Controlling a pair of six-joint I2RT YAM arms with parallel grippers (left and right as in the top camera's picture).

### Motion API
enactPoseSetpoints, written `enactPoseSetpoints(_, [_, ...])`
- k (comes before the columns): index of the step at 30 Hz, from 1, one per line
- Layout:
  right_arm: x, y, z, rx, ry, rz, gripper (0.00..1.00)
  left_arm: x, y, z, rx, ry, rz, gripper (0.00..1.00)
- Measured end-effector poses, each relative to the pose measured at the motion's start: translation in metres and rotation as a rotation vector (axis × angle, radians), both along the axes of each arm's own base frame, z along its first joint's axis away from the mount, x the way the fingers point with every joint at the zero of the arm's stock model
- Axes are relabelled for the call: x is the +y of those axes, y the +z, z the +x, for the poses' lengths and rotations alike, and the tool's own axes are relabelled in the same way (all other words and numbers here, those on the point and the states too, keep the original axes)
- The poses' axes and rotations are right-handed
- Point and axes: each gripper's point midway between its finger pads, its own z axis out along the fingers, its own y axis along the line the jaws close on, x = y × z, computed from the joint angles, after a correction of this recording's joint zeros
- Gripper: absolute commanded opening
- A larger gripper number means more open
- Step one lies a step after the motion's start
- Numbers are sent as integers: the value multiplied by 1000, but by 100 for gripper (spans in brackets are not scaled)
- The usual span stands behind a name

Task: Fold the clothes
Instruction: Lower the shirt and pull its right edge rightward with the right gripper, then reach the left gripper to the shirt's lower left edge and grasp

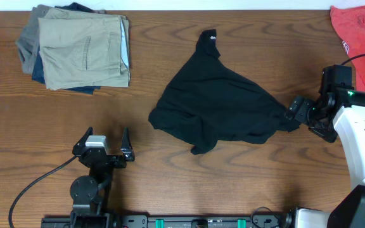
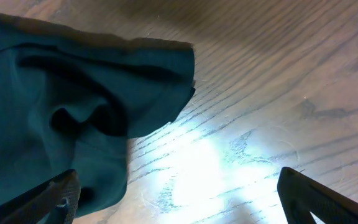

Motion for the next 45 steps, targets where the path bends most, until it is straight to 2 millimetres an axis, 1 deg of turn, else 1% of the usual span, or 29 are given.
enactPoseSetpoints(13, [1,0,0,-1,-8,5,99,0,0,0,0,-2,-5,98])
enactPoseSetpoints(15, [1,0,0,-1,-8,5,99,-5,1,0,-1,-25,-42,98])
enactPoseSetpoints(17, [1,0,0,-1,-8,6,99,-13,3,-1,2,-63,-117,98])
enactPoseSetpoints(20, [1,0,0,-1,-8,6,99,-31,5,-5,31,-153,-317,98])
enactPoseSetpoints(25, [1,0,0,-1,-8,8,99,-63,9,-16,131,-317,-621,98])
enactPoseSetpoints(28, [1,0,0,-1,-8,8,99,-79,13,-25,184,-405,-741,98])
enactPoseSetpoints(31, [1,0,0,-1,-8,8,99,-91,26,-32,186,-499,-793,98])
enactPoseSetpoints(33, [1,0,0,-2,-8,8,99,-95,33,-36,185,-536,-802,98])
enactPoseSetpoints(35, [1,0,0,-2,-8,8,99,-98,44,-41,176,-566,-791,98])
enactPoseSetpoints(38, [1,0,0,-2,-8,8,99,-102,72,-48,171,-599,-745,98])
enactPoseSetpoints(40, [1,0,0,-1,-8,9,99,-103,89,-53,211,-596,-701,98])
enactPoseSetpoints(41, [1,0,0,-1,-8,9,99,-104,94,-53,239,-592,-674,98])
enactPoseSetpoints(45, [1,0,0,-1,-8,9,99,-106,95,-48,407,-560,-591,98])
